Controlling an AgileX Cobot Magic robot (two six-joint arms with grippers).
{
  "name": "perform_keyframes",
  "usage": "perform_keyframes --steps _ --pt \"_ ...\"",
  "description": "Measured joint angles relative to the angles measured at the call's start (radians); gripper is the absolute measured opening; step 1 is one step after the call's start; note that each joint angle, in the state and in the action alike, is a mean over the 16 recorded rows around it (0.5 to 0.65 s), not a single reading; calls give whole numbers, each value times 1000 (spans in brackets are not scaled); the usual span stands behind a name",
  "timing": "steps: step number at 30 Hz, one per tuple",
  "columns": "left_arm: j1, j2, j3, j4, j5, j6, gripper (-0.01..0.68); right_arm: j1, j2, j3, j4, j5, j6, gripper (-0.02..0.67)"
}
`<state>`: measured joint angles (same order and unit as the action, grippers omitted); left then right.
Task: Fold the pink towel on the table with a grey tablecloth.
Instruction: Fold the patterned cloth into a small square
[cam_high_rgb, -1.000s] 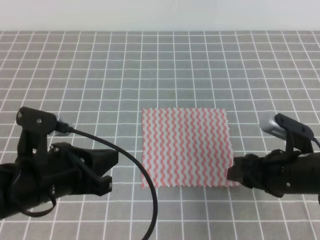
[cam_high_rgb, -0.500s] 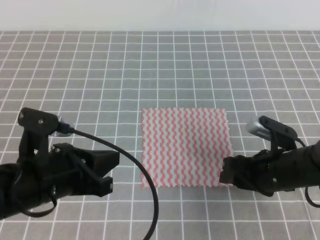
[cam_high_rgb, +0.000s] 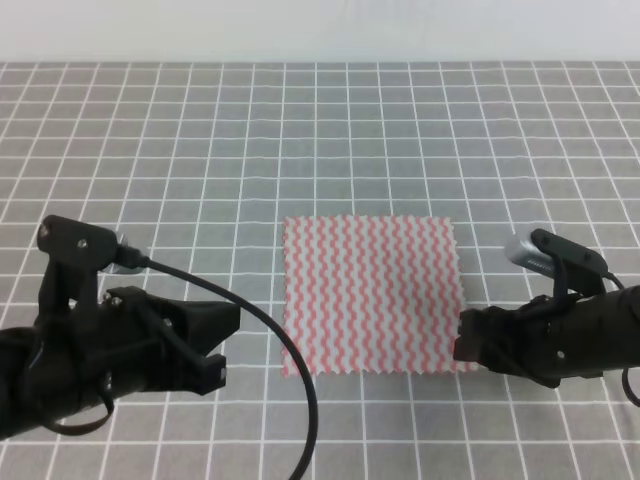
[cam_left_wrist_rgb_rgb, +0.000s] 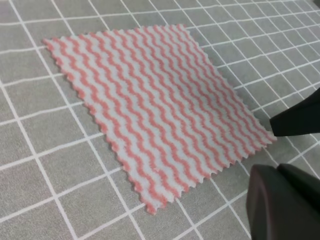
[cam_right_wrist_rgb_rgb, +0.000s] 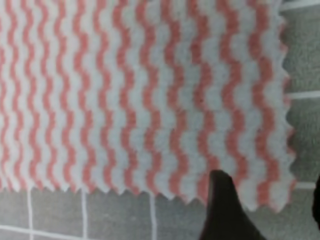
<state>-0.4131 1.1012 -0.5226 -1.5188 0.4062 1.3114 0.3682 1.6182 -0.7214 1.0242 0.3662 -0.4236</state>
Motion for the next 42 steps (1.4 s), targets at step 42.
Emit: perform_keyframes --steps 42 --pt "0 7 0 0 18 7 -2 -8 94 -80 -13 58 0 93"
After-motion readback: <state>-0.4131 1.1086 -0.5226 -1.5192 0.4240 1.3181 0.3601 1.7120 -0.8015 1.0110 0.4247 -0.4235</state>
